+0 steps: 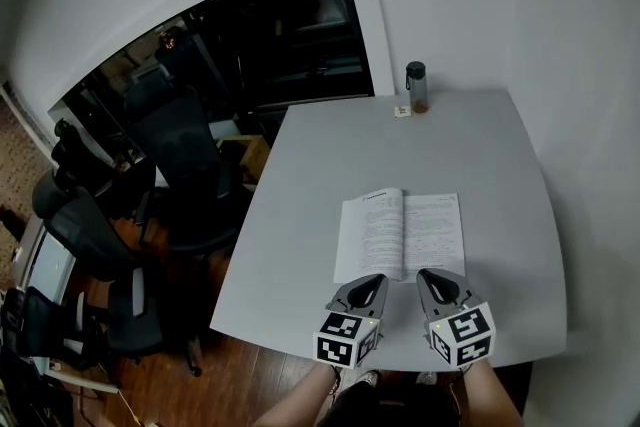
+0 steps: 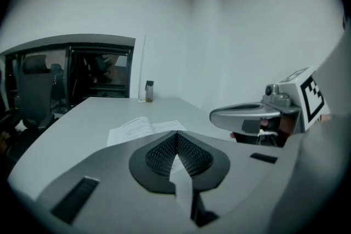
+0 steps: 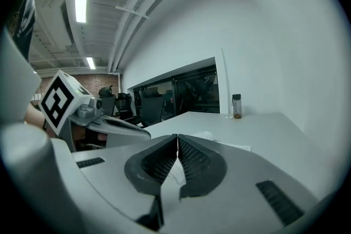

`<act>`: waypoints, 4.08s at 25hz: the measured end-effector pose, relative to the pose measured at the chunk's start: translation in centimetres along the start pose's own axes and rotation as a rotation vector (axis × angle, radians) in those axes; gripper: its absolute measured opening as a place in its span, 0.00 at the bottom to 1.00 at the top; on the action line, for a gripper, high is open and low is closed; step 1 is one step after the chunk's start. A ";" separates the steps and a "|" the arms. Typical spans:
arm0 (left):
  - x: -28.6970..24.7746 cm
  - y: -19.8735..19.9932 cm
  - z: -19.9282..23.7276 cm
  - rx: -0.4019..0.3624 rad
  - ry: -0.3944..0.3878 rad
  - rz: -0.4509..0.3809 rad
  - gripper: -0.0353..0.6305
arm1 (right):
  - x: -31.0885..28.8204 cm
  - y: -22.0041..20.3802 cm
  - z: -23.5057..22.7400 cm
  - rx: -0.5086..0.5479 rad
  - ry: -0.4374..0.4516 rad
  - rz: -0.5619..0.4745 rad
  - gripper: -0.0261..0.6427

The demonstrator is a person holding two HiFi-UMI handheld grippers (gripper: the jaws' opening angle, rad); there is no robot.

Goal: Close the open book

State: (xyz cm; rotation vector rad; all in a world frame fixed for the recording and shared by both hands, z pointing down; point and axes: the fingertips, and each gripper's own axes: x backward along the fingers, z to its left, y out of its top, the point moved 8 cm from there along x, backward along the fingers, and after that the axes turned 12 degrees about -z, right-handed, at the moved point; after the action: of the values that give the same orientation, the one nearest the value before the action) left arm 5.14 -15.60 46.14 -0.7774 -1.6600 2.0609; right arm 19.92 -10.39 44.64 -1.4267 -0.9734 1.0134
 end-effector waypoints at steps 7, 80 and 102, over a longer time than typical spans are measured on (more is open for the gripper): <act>1.7 -1.1 2.3 -0.034 0.171 0.026 0.06 | -5.3 -3.5 -0.1 -0.020 0.080 0.106 0.22; 2.6 -3.9 7.0 0.075 0.126 0.058 0.06 | -10.9 -9.3 -2.8 0.167 -0.078 0.408 0.05; 4.3 -4.1 8.8 0.077 0.180 0.060 0.06 | -14.1 -10.6 2.2 0.271 0.094 0.516 0.05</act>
State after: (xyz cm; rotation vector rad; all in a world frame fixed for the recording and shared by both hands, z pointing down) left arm -3.91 -18.73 50.68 -0.9665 -1.4684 2.0163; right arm 13.20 -22.26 56.10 -1.5092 -0.3789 1.3781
